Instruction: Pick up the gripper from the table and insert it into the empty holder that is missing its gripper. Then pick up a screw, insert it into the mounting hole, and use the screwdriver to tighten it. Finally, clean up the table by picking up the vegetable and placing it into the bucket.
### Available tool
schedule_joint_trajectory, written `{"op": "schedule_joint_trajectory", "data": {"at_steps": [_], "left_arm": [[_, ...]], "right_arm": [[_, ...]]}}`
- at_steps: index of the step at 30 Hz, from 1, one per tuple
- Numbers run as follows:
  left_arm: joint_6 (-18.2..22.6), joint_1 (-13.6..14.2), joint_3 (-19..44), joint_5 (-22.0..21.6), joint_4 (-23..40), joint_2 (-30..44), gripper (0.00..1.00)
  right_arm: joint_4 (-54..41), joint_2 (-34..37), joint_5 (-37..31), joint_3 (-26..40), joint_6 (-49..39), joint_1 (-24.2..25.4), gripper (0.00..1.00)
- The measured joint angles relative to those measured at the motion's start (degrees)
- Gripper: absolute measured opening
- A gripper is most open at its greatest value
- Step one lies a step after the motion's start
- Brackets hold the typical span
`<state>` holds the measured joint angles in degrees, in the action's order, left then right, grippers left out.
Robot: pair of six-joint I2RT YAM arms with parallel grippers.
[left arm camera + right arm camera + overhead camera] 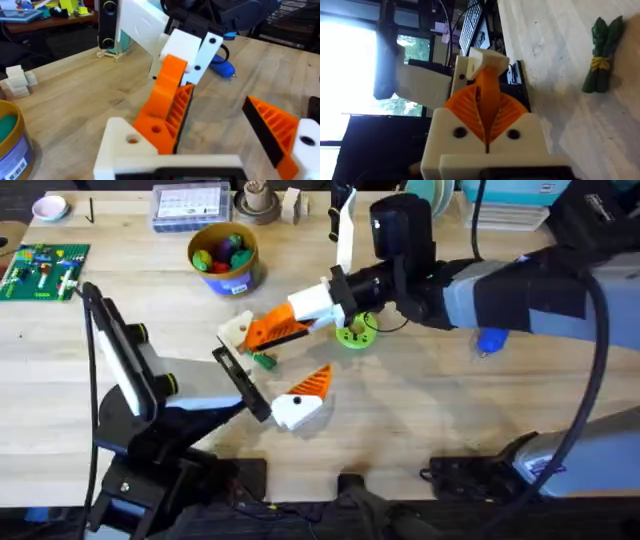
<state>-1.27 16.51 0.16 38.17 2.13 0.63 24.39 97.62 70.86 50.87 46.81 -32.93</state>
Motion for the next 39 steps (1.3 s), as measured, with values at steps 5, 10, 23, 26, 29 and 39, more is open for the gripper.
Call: {"op": "schedule_joint_trajectory", "data": {"at_steps": [5,10,23,26,29,39], "left_arm": [[0.7,0.0,0.0,1.5,0.0,0.0,0.993],[1.6,0.0,0.0,4.4,-0.9,0.0,0.993],[3.0,1.9,0.1,13.1,-1.9,0.0,0.993],[3.0,1.9,0.1,13.1,-1.9,0.0,0.993],[3.0,1.9,0.1,12.8,-1.7,0.0,0.993],[2.3,1.5,0.1,8.2,0.0,0.0,0.993]], "right_arm": [[-1.7,0.0,2.5,0.0,-2.4,0.4,0.006],[-2.6,0.1,6.2,0.0,-6.1,1.7,0.006],[-3.5,1.0,13.2,0.0,-9.8,3.0,0.007],[-3.5,1.0,12.9,0.0,-10.0,2.8,0.007],[-3.5,1.0,11.9,0.0,-10.0,2.6,0.007],[-2.8,1.0,5.9,0.0,-8.1,1.2,0.006]]}}
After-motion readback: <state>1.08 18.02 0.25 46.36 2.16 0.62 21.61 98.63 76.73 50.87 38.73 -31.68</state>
